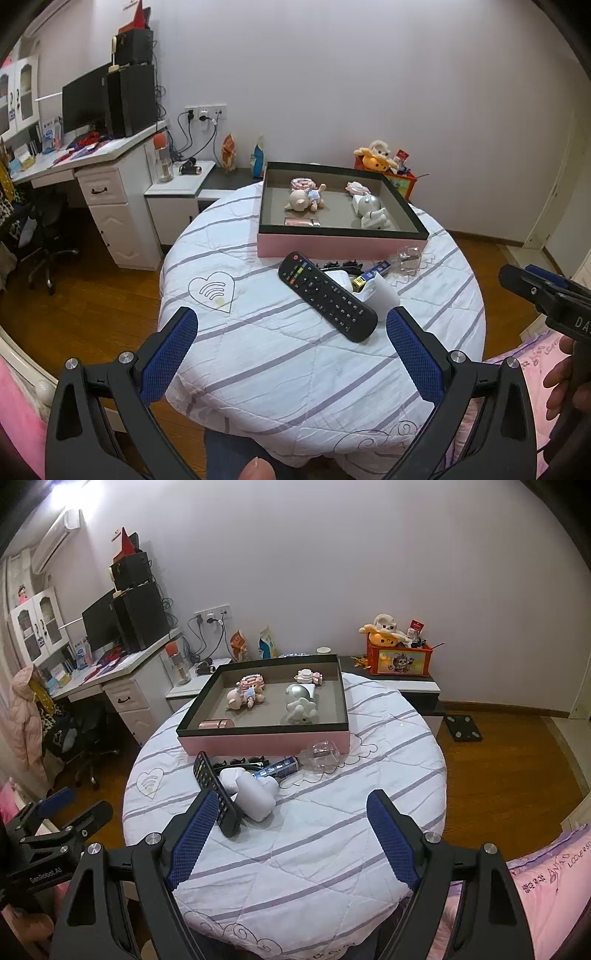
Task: Organize rigid objects
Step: 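Withdraw both tools from the box toward the remote and white cup-shaped object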
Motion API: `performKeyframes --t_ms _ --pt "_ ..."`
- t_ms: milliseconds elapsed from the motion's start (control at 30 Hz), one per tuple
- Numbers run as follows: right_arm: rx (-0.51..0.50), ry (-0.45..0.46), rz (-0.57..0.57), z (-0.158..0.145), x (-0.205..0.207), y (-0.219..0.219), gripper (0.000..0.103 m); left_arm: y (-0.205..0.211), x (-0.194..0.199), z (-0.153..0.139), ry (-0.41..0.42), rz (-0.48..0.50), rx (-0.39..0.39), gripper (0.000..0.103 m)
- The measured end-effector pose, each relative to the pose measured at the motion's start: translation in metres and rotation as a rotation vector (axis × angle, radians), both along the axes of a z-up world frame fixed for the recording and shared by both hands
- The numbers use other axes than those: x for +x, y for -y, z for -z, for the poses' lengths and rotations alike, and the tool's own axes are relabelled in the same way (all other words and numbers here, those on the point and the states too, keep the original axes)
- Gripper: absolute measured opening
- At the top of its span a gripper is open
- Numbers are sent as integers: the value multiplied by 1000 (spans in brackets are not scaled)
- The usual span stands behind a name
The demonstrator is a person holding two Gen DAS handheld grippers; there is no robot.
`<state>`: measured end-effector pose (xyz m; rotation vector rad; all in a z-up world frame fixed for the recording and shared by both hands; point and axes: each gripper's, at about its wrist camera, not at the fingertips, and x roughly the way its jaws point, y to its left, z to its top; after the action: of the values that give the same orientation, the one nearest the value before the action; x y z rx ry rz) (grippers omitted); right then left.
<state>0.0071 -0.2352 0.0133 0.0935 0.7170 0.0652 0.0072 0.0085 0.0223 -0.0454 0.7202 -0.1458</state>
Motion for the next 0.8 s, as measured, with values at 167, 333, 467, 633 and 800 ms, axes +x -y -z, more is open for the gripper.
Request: performKeyframes --t_ms 167,333,467,633,800 --pt "0 -9 1 4 0 0 84 -2 1 2 -17 -6 -10 103" --pt "7 -43 1 15 8 2 84 -2 10 10 -45 -12 -12 103" --pt "11 -76 -7 26 18 3 84 1 23 23 -80 -11 -10 103" --pt "14 -114 -17 40 30 1 84 12 50 47 -138 -10 -14 103" --pt "16 -141 -19 49 41 3 84 27 78 71 -185 -9 -20 103"
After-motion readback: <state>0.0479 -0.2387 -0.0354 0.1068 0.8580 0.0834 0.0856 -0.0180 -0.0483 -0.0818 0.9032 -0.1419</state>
